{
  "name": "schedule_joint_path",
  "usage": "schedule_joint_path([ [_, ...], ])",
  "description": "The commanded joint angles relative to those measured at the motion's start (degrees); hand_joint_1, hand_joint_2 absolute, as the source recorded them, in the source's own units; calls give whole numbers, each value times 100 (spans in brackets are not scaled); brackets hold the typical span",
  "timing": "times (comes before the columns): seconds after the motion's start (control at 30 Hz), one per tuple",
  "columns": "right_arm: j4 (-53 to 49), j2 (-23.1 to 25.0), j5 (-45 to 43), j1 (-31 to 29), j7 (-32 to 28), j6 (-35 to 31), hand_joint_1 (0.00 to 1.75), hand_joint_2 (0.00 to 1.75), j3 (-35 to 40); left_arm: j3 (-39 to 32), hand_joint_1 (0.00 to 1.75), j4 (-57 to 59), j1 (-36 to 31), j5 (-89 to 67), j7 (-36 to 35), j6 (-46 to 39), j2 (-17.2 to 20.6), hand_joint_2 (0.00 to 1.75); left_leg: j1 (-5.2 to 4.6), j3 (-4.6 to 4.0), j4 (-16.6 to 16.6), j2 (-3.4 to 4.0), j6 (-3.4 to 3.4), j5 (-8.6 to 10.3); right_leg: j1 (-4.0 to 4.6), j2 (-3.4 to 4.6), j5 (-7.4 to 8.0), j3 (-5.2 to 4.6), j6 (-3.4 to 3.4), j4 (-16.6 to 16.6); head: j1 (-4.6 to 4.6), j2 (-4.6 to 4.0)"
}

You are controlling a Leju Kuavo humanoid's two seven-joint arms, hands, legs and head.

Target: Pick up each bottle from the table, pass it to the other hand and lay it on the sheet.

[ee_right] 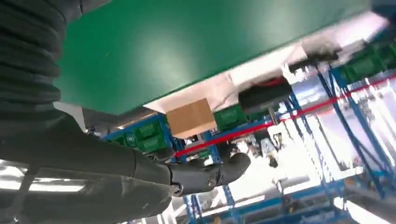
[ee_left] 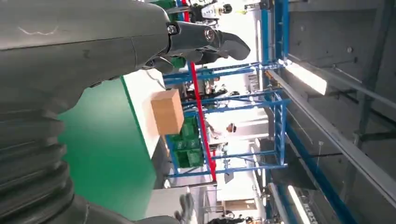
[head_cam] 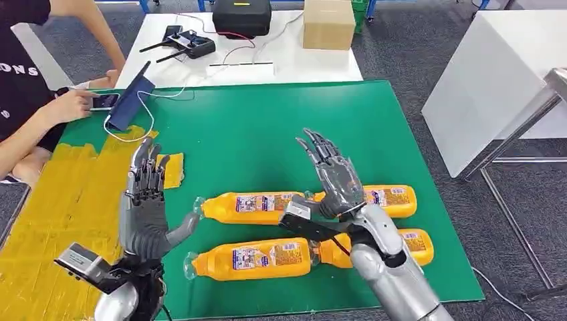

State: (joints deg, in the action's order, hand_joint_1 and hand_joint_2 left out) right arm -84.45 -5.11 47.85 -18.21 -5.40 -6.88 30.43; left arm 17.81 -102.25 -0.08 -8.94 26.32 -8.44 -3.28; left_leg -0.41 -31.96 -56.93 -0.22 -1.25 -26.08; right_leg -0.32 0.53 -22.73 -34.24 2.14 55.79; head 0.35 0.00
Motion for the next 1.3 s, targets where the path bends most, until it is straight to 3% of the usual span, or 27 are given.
schedule_joint_path([
  [0.03,2124,293,195,-1167,207,252,0,175,806,163,0,609,-461,45,-55,66,-67,175,6,27,6,19,10,-8,6,13,-1,23,-4,-9,2,0],
  [0.4,3450,822,-197,-1646,48,466,0,175,1173,204,0,779,-699,157,-43,19,-68,175,11,26,2,10,15,-10,11,3,-5,26,-7,-7,2,0],
  [1.3,4512,1067,-897,-1859,37,740,0,175,1428,172,0,1052,-853,315,-86,-91,-58,175,1,8,3,-4,6,-2,1,-7,-4,9,-2,-2,4,0],
])
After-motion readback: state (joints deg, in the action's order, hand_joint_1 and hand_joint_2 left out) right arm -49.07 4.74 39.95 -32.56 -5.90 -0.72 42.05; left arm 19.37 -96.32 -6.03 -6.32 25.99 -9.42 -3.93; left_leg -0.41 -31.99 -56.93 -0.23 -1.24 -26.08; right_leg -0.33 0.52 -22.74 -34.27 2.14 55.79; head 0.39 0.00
